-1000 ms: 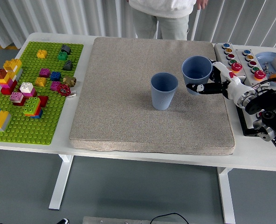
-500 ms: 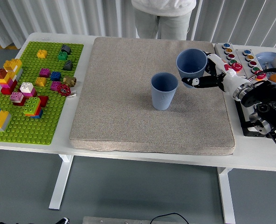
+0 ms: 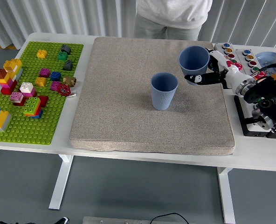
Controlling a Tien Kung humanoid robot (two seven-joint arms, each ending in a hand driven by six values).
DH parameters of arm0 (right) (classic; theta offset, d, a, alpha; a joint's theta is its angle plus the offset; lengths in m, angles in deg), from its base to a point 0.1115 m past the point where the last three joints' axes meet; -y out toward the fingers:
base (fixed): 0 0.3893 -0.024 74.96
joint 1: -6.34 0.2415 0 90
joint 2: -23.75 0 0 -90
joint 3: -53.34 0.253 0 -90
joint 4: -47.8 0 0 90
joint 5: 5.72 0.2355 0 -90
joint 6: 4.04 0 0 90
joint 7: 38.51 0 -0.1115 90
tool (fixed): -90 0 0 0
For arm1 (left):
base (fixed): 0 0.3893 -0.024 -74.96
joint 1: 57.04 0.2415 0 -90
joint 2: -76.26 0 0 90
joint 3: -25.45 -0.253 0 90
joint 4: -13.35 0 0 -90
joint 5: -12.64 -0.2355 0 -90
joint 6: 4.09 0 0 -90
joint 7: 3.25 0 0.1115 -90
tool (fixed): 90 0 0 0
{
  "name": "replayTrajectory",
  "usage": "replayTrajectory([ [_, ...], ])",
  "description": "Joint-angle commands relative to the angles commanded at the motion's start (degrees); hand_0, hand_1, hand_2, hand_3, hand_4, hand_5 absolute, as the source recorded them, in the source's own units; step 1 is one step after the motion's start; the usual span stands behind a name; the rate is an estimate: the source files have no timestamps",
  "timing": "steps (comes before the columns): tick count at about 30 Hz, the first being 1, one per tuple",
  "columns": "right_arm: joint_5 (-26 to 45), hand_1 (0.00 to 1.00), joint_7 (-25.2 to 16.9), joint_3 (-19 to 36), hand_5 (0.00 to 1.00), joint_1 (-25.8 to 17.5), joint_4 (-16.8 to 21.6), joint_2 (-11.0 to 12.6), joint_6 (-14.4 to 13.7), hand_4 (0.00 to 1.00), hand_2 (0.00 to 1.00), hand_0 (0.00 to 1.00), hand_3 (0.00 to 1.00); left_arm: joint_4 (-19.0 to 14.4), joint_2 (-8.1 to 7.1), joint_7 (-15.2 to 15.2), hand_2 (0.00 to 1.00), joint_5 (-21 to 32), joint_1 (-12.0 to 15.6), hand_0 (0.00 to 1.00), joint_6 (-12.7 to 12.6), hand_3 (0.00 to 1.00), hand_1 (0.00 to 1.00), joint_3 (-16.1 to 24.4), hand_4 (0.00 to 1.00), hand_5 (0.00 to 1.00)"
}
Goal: Pick cup pour cup place
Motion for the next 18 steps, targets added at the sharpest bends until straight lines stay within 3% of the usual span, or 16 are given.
replayTrajectory([
  [18,-6.70,0.824,0.96,-1.15,0.099,1.12,0.85,0.32,-2.40,0.770,0.823,0.874,0.807,0.02,-0.03,0.10,0.869,0.12,-0.21,0.766,0.01,0.775,0.829,-0.15,0.518,0.998],
])
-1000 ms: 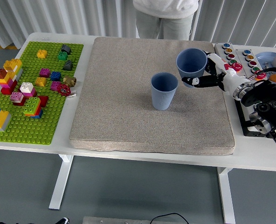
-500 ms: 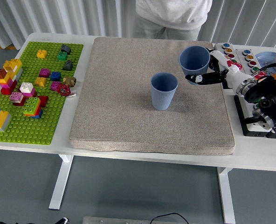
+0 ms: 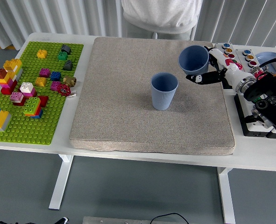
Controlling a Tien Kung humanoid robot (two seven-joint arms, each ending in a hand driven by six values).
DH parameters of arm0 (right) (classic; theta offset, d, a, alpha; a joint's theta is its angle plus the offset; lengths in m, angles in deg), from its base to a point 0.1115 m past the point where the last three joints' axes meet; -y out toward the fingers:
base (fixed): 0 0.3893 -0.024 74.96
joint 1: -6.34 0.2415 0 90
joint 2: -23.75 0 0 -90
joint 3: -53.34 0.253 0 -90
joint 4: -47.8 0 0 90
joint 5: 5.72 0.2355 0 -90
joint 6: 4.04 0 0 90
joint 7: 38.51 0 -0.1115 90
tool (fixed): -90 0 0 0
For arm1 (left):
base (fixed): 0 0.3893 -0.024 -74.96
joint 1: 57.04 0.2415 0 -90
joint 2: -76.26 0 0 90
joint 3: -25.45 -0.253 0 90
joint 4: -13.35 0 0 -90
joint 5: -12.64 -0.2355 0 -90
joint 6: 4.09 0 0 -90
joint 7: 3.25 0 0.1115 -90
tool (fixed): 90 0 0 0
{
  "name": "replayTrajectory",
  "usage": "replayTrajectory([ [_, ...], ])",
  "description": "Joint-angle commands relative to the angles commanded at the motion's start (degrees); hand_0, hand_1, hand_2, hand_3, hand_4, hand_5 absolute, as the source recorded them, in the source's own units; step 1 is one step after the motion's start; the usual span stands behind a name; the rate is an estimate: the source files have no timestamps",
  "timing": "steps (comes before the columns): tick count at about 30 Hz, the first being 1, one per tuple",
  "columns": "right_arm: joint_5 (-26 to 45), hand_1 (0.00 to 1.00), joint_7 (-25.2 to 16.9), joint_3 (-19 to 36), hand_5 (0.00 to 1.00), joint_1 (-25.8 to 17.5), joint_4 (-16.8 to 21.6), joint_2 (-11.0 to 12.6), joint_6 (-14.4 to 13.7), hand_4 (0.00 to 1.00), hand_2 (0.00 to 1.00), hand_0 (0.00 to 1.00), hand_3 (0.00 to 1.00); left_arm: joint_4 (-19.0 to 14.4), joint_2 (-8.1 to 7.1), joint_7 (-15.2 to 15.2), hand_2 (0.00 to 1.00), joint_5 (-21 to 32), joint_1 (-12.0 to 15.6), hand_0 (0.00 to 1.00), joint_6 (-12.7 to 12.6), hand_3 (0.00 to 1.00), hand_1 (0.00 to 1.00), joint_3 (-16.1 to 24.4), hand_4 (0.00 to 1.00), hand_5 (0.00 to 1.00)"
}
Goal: Pick cup pour cup place
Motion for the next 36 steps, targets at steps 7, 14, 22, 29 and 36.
replayTrajectory([
  [7,-3.34,0.825,0.65,0.07,0.100,0.12,0.60,-0.07,-1.26,0.770,0.822,0.873,0.806,0.02,0.02,0.01,0.869,0.10,-0.09,0.766,-0.01,0.775,0.829,-0.03,0.518,0.998],
  [14,-5.89,0.825,1.17,0.24,0.102,-0.19,1.28,-0.52,-2.47,0.770,0.822,0.872,0.806,0.02,0.05,0.06,0.869,0.23,-0.06,0.767,-0.01,0.774,0.829,-0.09,0.518,0.998],
  [22,-7.94,0.826,1.78,0.13,0.104,-0.91,1.73,-1.38,-3.50,0.770,0.823,0.873,0.806,0.02,0.10,0.10,0.868,0.34,0.00,0.767,-0.04,0.775,0.829,-0.14,0.518,0.998],
  [29,-9.63,0.826,2.14,-0.16,0.103,-1.22,1.94,-2.05,-4.10,0.768,0.824,0.873,0.805,0.01,0.14,-0.02,0.868,0.19,0.09,0.766,-0.01,0.774,0.828,-0.01,0.518,0.998],
  [36,-11.64,0.826,2.29,-0.37,0.104,-1.19,1.90,-1.90,-4.49,0.767,0.824,0.874,0.805,-0.02,0.08,-0.07,0.867,0.12,0.29,0.766,-0.02,0.774,0.828,0.06,0.518,0.998],
])
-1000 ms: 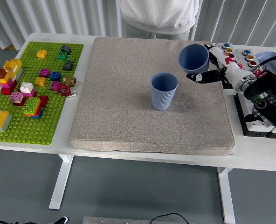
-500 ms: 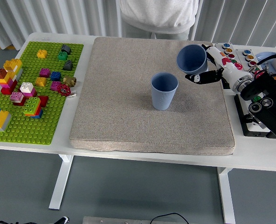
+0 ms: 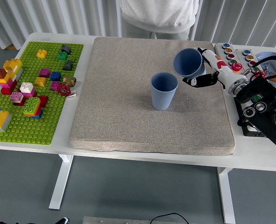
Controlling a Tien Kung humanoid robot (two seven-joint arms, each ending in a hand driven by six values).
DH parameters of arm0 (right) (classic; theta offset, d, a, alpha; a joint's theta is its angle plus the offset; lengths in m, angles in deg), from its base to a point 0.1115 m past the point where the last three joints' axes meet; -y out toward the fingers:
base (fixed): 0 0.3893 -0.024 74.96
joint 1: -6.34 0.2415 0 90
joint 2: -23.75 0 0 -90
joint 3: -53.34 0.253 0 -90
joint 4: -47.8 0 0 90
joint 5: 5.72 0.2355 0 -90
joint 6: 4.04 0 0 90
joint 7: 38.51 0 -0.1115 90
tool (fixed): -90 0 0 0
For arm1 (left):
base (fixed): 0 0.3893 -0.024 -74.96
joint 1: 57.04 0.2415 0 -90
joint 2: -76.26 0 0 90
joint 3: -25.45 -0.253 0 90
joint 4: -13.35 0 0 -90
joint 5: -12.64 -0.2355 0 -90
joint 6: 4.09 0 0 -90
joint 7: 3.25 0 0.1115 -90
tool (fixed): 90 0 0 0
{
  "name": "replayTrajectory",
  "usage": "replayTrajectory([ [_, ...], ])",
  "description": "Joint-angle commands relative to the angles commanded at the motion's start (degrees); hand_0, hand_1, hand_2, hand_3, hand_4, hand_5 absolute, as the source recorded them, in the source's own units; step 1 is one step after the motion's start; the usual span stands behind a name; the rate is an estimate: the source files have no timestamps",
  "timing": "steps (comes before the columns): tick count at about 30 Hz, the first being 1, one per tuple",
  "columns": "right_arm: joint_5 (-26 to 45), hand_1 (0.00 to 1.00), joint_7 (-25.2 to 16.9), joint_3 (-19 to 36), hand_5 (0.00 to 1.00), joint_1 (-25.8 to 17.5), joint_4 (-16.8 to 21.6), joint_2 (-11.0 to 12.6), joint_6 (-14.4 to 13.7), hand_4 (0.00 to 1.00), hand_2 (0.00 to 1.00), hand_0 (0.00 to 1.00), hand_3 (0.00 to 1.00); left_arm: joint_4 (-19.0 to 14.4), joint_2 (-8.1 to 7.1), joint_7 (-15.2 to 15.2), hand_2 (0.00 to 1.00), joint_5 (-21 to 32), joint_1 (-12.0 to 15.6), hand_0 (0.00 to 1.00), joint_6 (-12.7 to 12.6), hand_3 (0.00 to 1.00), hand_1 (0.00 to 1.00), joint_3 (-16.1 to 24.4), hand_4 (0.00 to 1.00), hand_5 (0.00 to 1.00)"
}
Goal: Pick cup pour cup place
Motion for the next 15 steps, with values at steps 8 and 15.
replayTrajectory([
  [8,-4.68,0.826,0.70,-0.63,0.104,-0.19,0.19,-0.21,-0.62,0.766,0.823,0.874,0.805,-0.01,-0.05,-0.03,0.867,-0.07,0.12,0.766,-0.02,0.774,0.828,0.05,0.518,0.998],
  [15,-5.46,0.827,0.89,-0.60,0.106,0.12,0.23,0.04,-0.79,0.764,0.822,0.874,0.805,0.03,-0.06,-0.04,0.867,-0.11,-0.04,0.766,-0.01,0.774,0.828,0.06,0.518,0.998],
])
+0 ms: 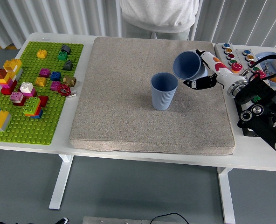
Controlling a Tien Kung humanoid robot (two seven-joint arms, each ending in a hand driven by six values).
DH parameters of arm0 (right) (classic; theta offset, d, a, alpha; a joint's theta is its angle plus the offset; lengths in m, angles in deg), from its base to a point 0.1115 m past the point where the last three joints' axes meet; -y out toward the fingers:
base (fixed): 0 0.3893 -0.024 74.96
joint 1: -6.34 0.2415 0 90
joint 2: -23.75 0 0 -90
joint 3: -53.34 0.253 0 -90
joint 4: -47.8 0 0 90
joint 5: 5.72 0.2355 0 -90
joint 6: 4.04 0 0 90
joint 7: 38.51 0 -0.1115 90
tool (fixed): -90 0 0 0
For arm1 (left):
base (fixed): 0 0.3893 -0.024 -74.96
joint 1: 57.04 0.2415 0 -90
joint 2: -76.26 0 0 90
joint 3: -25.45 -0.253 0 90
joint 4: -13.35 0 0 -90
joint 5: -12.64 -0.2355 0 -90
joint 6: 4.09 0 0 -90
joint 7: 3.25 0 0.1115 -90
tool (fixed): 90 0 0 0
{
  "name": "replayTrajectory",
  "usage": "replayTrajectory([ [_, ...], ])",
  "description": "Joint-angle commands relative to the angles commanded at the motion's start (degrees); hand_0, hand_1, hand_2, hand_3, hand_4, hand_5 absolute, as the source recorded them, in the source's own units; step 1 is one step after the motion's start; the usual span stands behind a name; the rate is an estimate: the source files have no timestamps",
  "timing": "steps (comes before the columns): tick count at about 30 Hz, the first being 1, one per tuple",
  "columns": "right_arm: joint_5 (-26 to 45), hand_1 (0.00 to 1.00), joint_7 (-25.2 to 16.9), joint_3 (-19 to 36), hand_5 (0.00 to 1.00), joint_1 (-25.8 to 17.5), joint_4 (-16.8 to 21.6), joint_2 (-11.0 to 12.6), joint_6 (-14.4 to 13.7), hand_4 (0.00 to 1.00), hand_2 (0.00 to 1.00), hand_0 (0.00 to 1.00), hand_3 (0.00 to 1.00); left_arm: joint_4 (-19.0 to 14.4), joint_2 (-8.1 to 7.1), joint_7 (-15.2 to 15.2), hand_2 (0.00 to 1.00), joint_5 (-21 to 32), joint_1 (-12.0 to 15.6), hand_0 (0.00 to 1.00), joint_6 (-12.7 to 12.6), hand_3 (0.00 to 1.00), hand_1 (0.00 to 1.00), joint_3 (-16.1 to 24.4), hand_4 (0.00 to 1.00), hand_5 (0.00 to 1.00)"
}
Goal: Pick cup pour cup place
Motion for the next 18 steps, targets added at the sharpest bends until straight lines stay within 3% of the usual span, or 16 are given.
replayTrajectory([
  [18,-6.05,0.825,1.53,-0.65,0.105,1.00,0.83,-0.20,-0.62,0.761,0.824,0.873,0.804,0.03,-0.09,0.17,0.866,0.23,-0.32,0.767,-0.04,0.774,0.828,-0.20,0.518,0.998],
])
